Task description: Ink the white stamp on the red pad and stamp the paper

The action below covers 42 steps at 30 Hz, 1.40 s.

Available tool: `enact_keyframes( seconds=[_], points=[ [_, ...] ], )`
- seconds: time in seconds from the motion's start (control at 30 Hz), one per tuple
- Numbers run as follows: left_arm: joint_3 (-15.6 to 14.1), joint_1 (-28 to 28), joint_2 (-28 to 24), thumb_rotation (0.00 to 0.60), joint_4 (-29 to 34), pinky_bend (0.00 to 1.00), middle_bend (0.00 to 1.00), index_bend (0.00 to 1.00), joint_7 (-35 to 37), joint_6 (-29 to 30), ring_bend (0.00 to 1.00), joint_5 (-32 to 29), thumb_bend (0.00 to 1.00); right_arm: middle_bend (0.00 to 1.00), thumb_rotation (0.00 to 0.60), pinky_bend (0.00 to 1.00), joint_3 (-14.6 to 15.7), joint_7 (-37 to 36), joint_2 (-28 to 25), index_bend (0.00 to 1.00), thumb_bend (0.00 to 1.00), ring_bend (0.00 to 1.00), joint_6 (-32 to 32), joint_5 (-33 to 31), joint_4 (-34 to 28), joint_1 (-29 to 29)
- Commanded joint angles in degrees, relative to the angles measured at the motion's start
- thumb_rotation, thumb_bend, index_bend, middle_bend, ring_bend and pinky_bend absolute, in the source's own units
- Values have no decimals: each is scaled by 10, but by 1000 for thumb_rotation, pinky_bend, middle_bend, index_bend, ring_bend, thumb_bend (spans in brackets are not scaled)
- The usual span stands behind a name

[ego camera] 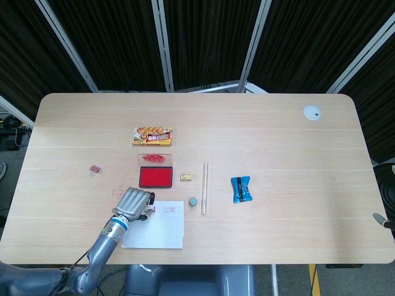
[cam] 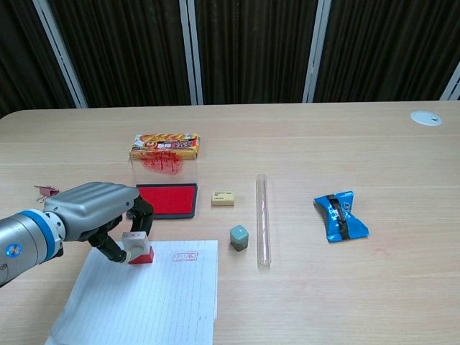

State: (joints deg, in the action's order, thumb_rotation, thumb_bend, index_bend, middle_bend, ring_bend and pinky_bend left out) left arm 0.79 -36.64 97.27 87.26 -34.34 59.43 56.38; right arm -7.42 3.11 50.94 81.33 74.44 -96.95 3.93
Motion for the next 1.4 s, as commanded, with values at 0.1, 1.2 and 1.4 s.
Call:
enact_keyframes(
  seconds=[0.1, 1.2, 1.4],
  points=[
    [1, 1, 0, 600, -1, 903, 535, 591, -1, -3, 852, -2, 450, 0, 600, 0, 0, 0, 0, 0, 0, 0, 0, 0, 0, 0],
    [57, 7, -121, 600, 47, 901, 528, 579, 85, -10, 846, -33, 429, 0, 600, 0, 4, 11, 1, 0, 0, 0, 3, 7, -10, -1],
    [56, 5, -96, 600, -12, 896, 524, 569, 104, -35, 842, -51, 422, 0, 600, 0, 4, 11, 2, 0, 0, 0, 0, 6, -8, 1]
  ],
)
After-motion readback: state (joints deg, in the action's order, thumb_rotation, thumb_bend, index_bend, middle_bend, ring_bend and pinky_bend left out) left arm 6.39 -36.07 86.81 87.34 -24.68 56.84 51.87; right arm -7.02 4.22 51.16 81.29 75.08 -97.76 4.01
